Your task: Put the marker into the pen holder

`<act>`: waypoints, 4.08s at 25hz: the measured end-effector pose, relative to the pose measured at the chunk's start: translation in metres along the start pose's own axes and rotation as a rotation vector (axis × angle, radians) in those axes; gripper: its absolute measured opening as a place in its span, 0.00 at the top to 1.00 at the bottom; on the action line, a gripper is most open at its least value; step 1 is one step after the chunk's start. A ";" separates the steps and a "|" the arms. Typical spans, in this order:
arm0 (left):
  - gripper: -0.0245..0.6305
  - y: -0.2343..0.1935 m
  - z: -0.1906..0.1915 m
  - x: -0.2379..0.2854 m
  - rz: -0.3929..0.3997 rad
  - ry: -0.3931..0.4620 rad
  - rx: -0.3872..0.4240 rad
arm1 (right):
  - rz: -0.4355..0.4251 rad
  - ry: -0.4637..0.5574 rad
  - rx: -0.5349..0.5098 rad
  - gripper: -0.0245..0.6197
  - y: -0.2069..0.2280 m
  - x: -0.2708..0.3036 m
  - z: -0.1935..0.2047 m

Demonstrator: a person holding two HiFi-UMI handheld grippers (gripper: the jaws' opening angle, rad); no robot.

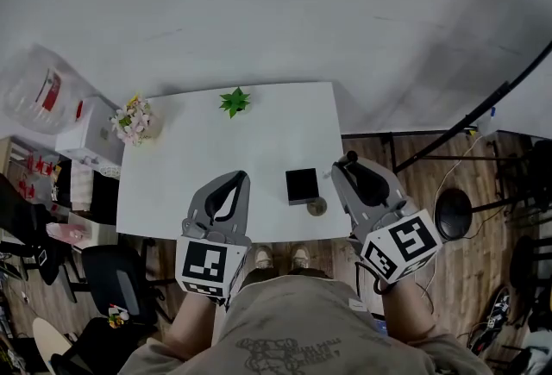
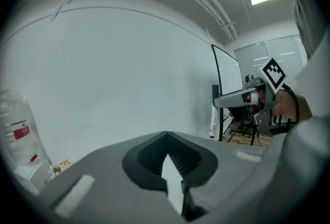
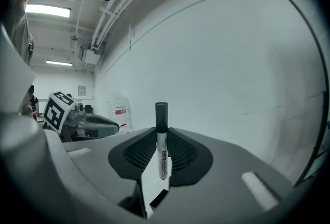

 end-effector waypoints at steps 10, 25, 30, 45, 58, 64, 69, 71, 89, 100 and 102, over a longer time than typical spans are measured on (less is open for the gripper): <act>0.96 -0.025 0.014 0.015 0.078 -0.010 -0.008 | 0.074 -0.055 0.012 0.82 -0.016 0.019 0.013; 0.96 -0.034 0.057 0.049 0.144 -0.119 -0.029 | 0.122 -0.234 0.084 0.81 -0.008 0.075 0.080; 0.96 -0.032 0.080 0.058 0.160 -0.175 -0.048 | 0.108 -0.330 0.117 0.81 -0.005 0.090 0.120; 0.96 -0.023 0.141 0.075 0.198 -0.319 -0.134 | 0.068 -0.655 0.102 0.81 -0.006 0.118 0.220; 0.96 -0.021 0.143 0.064 0.193 -0.322 -0.124 | 0.099 -0.680 0.075 0.74 -0.012 0.112 0.217; 0.96 -0.027 0.122 0.051 0.167 -0.273 -0.109 | 0.094 -0.546 0.069 0.78 -0.017 0.099 0.171; 0.96 -0.036 0.097 0.042 0.143 -0.216 -0.088 | 0.087 -0.411 0.039 0.85 -0.022 0.088 0.120; 0.96 -0.039 0.085 0.037 0.134 -0.186 -0.079 | 0.085 -0.355 0.023 0.87 -0.025 0.083 0.099; 0.96 -0.053 -0.003 -0.019 0.068 0.051 0.032 | 0.090 0.007 -0.089 0.92 -0.052 0.035 -0.021; 0.96 -0.058 -0.007 -0.028 0.056 0.072 0.026 | 0.070 0.015 -0.077 0.92 -0.062 0.030 -0.016; 0.96 -0.060 -0.007 -0.028 0.053 0.070 0.021 | 0.064 0.012 -0.081 0.92 -0.062 0.033 -0.018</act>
Point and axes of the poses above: the fingertips, and each gripper's own axes: x forward along the fingers, y to its right, z out of its underside, the point moved 10 cm from there along -x, backward along the fingers, and after that the axes turned 3 degrees about -x, right-handed, at the moved point
